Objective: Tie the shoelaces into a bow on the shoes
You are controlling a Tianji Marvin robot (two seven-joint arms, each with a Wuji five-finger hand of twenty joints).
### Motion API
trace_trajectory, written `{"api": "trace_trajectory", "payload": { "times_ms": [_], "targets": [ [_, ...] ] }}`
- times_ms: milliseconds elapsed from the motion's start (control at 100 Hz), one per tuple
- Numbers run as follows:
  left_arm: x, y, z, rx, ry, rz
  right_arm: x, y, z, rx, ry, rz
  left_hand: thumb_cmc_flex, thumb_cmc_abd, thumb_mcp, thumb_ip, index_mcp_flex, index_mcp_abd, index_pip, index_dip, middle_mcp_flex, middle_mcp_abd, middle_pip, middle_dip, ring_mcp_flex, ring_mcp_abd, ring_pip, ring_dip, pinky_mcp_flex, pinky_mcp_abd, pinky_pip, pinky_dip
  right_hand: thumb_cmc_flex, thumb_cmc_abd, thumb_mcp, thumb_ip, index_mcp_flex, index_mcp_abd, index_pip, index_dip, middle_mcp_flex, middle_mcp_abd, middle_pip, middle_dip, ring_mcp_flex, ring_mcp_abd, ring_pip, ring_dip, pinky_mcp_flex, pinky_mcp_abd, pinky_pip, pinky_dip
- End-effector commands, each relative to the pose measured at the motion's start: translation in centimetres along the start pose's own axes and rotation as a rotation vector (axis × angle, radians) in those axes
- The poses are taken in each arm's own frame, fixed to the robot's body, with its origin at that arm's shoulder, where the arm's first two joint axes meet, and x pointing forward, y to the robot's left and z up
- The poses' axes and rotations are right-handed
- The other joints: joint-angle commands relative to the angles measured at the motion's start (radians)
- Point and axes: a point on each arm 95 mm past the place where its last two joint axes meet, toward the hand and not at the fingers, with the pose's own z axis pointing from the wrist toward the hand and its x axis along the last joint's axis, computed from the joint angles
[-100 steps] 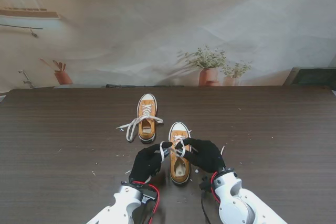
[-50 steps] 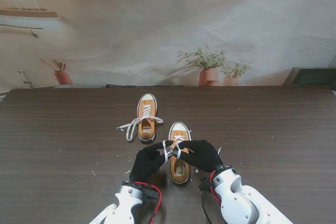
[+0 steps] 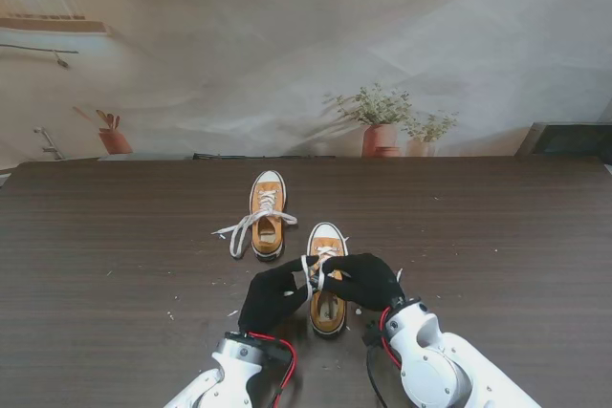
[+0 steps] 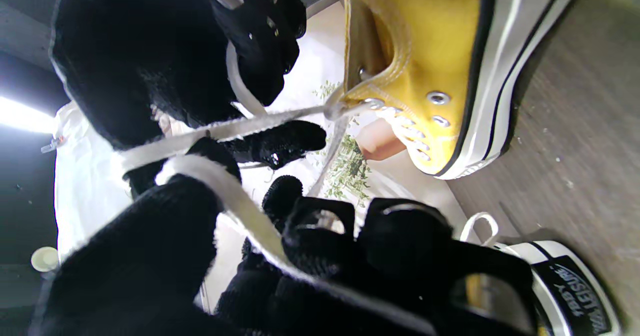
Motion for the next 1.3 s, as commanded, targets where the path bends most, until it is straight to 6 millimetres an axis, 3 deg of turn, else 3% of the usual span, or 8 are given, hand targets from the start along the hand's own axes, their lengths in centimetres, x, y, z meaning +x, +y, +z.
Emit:
{"api": "trace_trajectory", "payload": {
  "times_ms": [0,150,660,830,990,1060,1120,1290],
  "targets": [
    [0.1,0.2,0.1,-0.007,0.001,0.018,0.2,0.1,0.0,0.022,0.003,-0.015,-0.025,-0.036,0.023,-0.022,-0.028,-0.134,-0.023,-0.021,-0.005,0.003,-0.006,-0.016,0.032,0.039,-0.006,-0.026,0.010,-0.002,0.104,-0.011,-0.015,0.021,-0.080,-0.032,0.018,0.023,-0.006,-0.013,-0.028,0.060,-0.032,-0.013,0.011,0.012,-0.032,-0.045,0.005,0.063,0.079,-0.025],
    [0.2,0.2,0.1,-0.007,0.023,0.095,0.5,0.0,-0.1,0.040,-0.010,-0.023,-0.021,-0.038,0.023,-0.022,-0.020,-0.132,-0.020,-0.020,0.001,-0.003,-0.008,-0.019,0.032,0.034,-0.006,-0.023,0.010,-0.002,0.105,-0.014,-0.019,0.008,-0.124,-0.022,-0.001,0.039,-0.027,0.015,-0.168,0.094,-0.135,-0.065,0.007,0.099,-0.212,-0.161,-0.071,0.174,-0.102,-0.069],
    [0.2,0.1,0.1,-0.015,0.058,0.186,1.1,-0.5,0.5,0.026,-0.037,-0.058,-0.015,-0.034,0.012,-0.020,-0.004,-0.124,-0.014,-0.017,0.009,-0.011,-0.013,-0.026,0.033,0.029,-0.001,-0.017,0.010,-0.007,0.105,-0.020,0.132,-0.154,-0.065,0.043,0.054,0.080,0.035,0.142,-0.359,0.090,-0.261,-0.180,0.006,0.097,-0.372,-0.279,-0.194,0.124,-0.163,-0.035],
    [0.0,0.3,0.1,-0.020,0.071,0.211,1.2,-0.7,0.5,0.032,-0.049,-0.060,-0.014,-0.034,0.011,-0.019,0.001,-0.125,-0.012,-0.016,0.012,-0.013,-0.014,-0.028,0.033,0.028,0.000,-0.017,0.010,-0.011,0.105,-0.022,0.181,-0.184,0.001,0.040,0.059,0.089,0.075,0.240,-0.416,0.089,-0.292,-0.219,0.006,0.087,-0.406,-0.308,-0.211,0.104,-0.171,-0.038],
    [-0.1,0.3,0.1,-0.025,0.082,0.230,1.5,-0.8,0.5,0.036,-0.062,-0.039,-0.013,-0.035,0.011,-0.018,0.000,-0.124,-0.012,-0.016,0.012,-0.013,-0.014,-0.029,0.033,0.029,0.000,-0.017,0.010,-0.012,0.106,-0.024,0.176,-0.293,0.286,0.007,0.041,0.085,0.108,0.337,-0.535,0.093,-0.340,-0.276,-0.068,0.073,-0.472,-0.320,-0.291,0.075,-0.208,-0.031],
    [-0.1,0.3,0.1,-0.028,0.085,0.234,1.7,-0.8,0.5,0.043,-0.066,-0.018,-0.013,-0.036,0.010,-0.018,-0.001,-0.125,-0.013,-0.017,0.012,-0.013,-0.014,-0.029,0.033,0.029,0.000,-0.017,0.010,-0.012,0.106,-0.024,0.230,-0.355,0.350,-0.098,0.007,0.077,0.184,0.239,-0.586,0.099,-0.355,-0.310,-0.120,0.069,-0.509,-0.307,-0.345,0.063,-0.237,-0.022],
    [-0.2,0.3,0.1,-0.031,0.087,0.237,1.9,-0.9,0.5,0.038,-0.066,-0.008,-0.015,-0.037,0.010,-0.018,-0.002,-0.124,-0.013,-0.017,0.011,-0.015,-0.015,-0.029,0.033,0.029,0.000,-0.017,0.010,-0.012,0.106,-0.024,0.274,-0.396,0.389,-0.132,-0.020,0.070,0.264,0.195,-0.614,0.099,-0.378,-0.341,-0.155,0.069,-0.551,-0.308,-0.387,0.058,-0.270,-0.026],
    [-0.2,0.4,-0.1,-0.037,0.083,0.238,2.2,-0.9,0.6,0.021,-0.078,0.030,-0.015,-0.036,0.009,-0.018,-0.008,-0.131,-0.015,-0.018,0.004,-0.019,-0.022,-0.032,0.032,0.027,-0.005,-0.020,0.010,-0.013,0.105,-0.026,0.363,-0.422,0.467,-0.138,-0.058,0.072,0.402,0.165,-0.660,0.103,-0.411,-0.394,-0.238,0.078,-0.663,-0.317,-0.488,0.056,-0.355,-0.045]
  ]
}}
